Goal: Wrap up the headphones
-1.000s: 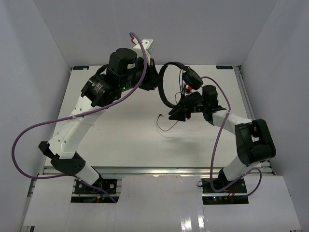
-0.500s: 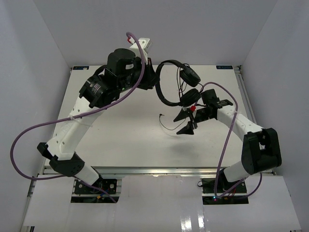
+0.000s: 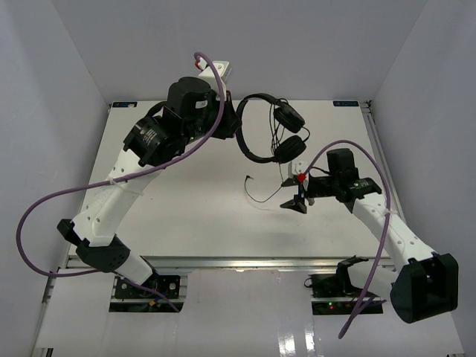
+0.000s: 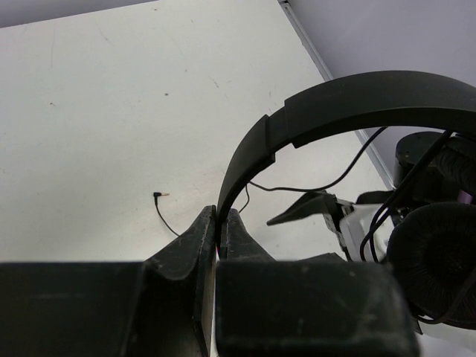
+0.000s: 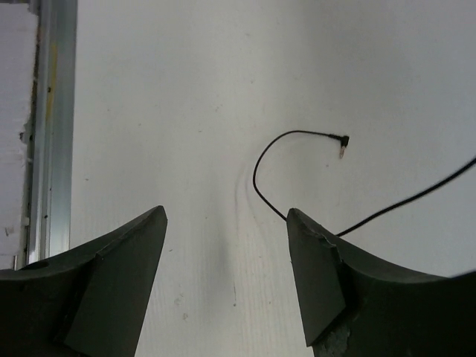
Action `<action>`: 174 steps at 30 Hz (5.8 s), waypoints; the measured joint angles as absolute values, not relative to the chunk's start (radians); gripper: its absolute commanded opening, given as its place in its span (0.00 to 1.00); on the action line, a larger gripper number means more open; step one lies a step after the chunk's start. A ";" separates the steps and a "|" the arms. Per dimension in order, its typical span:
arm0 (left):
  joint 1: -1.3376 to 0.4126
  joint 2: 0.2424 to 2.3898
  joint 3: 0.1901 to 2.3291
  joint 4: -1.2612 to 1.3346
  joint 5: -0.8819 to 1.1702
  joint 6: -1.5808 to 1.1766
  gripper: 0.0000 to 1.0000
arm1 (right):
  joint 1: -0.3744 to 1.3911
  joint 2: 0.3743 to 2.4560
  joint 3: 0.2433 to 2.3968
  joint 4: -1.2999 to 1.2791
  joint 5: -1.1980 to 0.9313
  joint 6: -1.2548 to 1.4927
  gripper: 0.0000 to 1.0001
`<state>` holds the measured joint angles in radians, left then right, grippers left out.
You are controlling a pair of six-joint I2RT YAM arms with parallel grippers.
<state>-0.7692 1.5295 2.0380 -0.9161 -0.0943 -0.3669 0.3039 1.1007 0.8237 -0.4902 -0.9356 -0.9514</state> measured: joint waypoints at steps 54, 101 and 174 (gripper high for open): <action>-0.569 1.601 1.902 -0.773 -0.242 -0.371 0.00 | 0.515 0.942 0.899 -0.511 -0.585 -0.917 0.08; -0.691 1.768 1.438 -0.591 0.021 -0.260 0.00 | 0.556 1.147 1.169 -0.434 -0.117 -1.089 0.09; -0.691 1.515 1.802 -0.759 0.009 -0.438 0.00 | 0.264 1.360 0.721 0.485 -1.152 0.113 0.08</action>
<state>-0.6914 1.5150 1.8023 -0.7589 0.0086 -0.4382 0.2638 1.3598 0.7214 0.4854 -1.1516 0.1127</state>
